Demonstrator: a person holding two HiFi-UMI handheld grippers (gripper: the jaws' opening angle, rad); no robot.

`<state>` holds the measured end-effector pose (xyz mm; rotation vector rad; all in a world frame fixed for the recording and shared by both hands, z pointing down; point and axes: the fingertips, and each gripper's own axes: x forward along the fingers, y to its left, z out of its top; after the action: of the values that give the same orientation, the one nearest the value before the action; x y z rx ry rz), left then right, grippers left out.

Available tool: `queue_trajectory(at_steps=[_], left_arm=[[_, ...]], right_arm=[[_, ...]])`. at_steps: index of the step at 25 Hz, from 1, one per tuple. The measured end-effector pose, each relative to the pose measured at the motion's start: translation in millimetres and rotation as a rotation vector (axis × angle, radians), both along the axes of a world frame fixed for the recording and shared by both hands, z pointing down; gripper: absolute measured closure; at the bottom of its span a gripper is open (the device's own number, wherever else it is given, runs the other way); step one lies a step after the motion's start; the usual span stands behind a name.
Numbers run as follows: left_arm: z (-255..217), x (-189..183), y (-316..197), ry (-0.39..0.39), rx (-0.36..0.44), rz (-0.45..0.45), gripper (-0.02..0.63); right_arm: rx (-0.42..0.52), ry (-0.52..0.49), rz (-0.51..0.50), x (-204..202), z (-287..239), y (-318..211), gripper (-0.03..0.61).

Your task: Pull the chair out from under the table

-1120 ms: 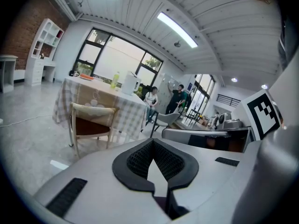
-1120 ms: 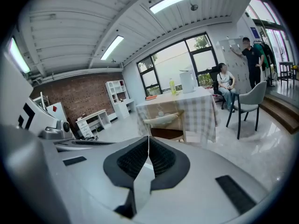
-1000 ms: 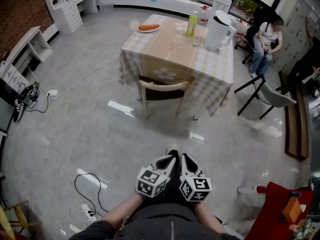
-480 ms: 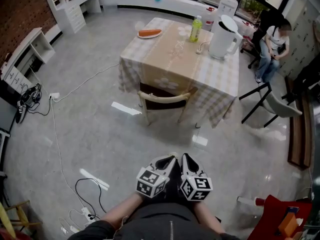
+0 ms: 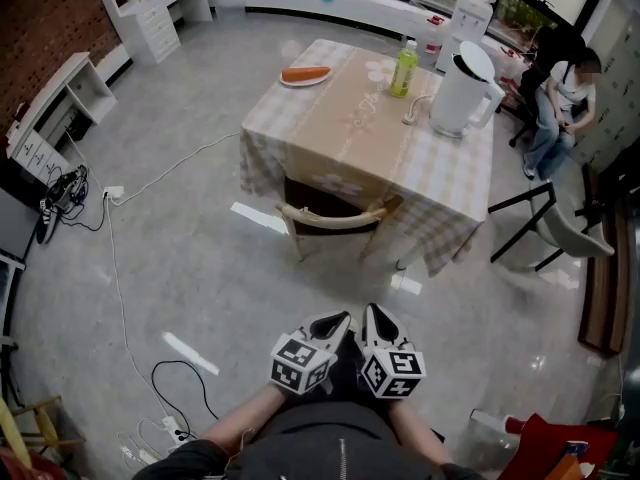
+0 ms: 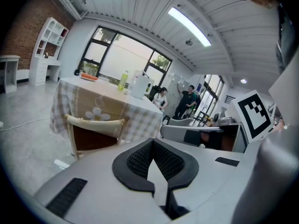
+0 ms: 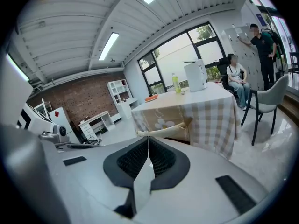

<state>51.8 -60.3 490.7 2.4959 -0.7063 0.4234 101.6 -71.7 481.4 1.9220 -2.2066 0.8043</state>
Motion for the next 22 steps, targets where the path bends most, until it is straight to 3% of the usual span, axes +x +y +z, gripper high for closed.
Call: queue_trajectory(at_steps=[16, 22], left_arm=[[7, 39, -101, 0.0, 0.016, -0.096, 0.604], [12, 66, -116, 0.019, 0.019, -0.072, 0.604]], right_arm=[[0.035, -0.001, -0.118, 46, 4, -107, 0.566], [0.071, -0.031, -0.155, 66, 4, -126, 0.565]])
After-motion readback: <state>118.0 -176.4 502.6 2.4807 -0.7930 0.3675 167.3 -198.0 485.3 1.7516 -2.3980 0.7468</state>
